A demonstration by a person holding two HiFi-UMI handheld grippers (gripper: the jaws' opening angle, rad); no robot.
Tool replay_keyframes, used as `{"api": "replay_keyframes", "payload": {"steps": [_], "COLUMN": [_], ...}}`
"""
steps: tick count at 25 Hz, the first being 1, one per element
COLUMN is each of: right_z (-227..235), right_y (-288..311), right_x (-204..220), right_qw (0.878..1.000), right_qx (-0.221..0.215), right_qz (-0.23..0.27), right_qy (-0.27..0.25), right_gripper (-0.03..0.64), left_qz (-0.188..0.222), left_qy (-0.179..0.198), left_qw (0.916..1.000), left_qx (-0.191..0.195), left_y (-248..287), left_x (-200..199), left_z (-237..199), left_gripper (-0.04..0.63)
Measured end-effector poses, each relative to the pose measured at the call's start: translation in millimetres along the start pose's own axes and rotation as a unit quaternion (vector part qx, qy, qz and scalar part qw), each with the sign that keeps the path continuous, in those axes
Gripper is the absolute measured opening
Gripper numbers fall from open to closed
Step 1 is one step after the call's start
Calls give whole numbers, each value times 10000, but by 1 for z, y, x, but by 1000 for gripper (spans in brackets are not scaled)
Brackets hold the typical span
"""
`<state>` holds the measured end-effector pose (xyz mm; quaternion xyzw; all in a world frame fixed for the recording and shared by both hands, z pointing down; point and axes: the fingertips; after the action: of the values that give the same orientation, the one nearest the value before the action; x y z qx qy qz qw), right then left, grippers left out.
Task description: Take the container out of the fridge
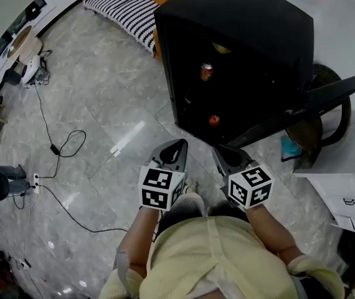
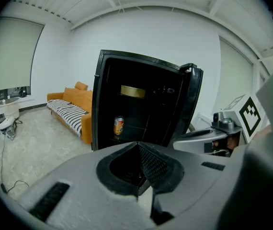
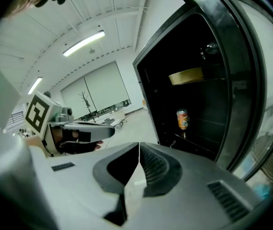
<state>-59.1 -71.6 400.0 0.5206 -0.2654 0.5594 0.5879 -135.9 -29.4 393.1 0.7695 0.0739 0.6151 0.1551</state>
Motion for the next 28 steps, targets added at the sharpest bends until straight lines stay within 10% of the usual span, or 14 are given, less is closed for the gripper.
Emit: {"api": "replay_keyframes", "payload": {"steps": [8,28], "right_z": [2,35], "right_y": [-15,-66], "right_x": [0,-16], "right_qw": [9999,9953], "right_qx": [56,725], "right_qz": [104,631], "right_qy": [75,71], "right_gripper": [29,29], "left_qz": [227,321], "left_qy": [70,298], "left_qw": [9995,9967], "left_qx": [-222,678], "left_y": [-1,47], "left_x": [-11,-16], "left_z": [-5,53], "left_gripper": [23,23]}}
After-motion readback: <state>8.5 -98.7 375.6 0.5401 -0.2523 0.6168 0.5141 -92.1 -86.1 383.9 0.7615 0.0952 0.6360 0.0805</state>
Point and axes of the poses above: the fingertips, and each gripper's own axes: y forward along the fingers, z to its right, x out of its underside, and after that the axes turned 9 degrees about z, right-handed
